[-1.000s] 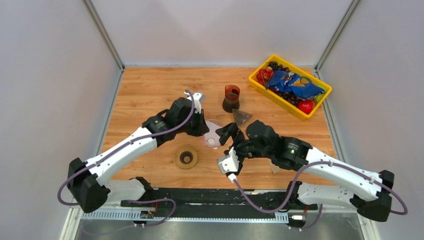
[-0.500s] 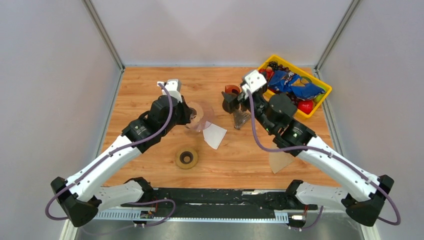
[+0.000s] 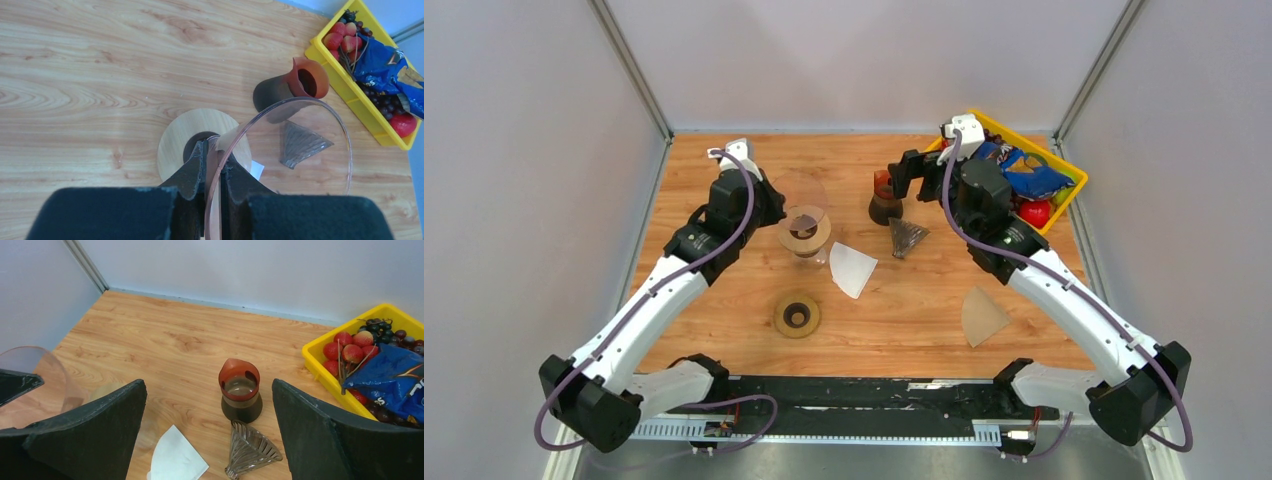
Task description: Place the coffee filter in the dripper
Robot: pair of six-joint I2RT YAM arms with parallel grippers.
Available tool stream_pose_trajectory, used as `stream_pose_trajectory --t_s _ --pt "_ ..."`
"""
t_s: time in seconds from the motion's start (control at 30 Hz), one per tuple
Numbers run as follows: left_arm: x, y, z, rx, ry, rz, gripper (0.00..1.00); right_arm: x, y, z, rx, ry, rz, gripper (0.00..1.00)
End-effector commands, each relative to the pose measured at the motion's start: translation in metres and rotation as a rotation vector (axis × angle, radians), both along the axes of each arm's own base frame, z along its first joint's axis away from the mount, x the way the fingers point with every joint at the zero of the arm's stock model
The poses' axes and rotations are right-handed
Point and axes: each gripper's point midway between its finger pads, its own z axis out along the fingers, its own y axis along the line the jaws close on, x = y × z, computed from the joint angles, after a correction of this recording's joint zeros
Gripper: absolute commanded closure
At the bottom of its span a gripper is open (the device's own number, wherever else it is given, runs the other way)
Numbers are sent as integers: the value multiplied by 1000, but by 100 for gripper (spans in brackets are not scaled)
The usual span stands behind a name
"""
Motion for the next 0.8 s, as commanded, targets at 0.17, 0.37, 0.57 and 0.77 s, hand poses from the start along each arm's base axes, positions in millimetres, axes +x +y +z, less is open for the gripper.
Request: stream_pose_trajectory --t_s 0.17,0.37,0.57,0.77 --pt "30 -10 -8 -121 -7 -29 100 0 8 -5 20 11 39 0" --pt "36 -15 -29 -163 50 -59 100 7 14 -11 3 25 50 0" --pt "36 -10 -45 -166 90 -44 100 11 34 -22 -11 53 130 0" --pt "34 -7 -61 -154 141 -27 100 8 70 -32 4 83 302 0"
